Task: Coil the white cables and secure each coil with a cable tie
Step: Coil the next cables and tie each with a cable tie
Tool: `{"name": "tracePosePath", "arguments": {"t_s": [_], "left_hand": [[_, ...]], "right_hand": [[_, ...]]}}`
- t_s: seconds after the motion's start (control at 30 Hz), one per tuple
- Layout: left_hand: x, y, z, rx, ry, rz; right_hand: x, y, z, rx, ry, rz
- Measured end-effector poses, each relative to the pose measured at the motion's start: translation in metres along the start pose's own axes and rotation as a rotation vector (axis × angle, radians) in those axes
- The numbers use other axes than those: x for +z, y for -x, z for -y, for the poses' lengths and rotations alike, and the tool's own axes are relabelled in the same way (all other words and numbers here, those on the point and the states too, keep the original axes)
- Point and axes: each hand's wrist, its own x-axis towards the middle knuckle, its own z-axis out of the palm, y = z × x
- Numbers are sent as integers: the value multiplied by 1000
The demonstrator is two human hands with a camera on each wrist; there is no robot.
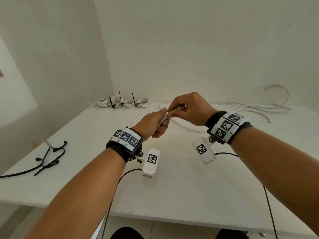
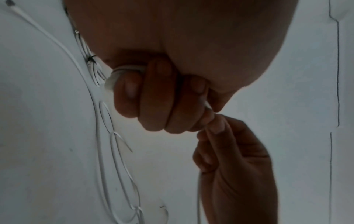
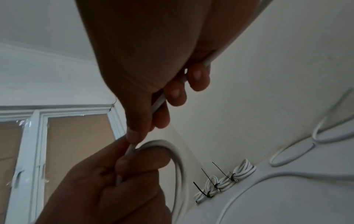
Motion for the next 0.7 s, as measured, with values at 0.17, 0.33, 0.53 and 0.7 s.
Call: {"name": "tracePosePath", "arguments": {"t_s": [0.17, 0.33, 0.53, 0.7], "left_hand": [[1, 5, -5, 69, 132, 97], [2, 9, -15, 155, 373, 186], [6, 5, -29, 316, 565, 196], [7, -3, -38, 406, 589, -35]], "right_hand": [[-1, -1, -1, 65, -144, -51], [4, 1, -9, 115, -202, -122], [29, 10, -9, 122, -173, -118], [45, 16, -5, 117, -64, -36]]}}
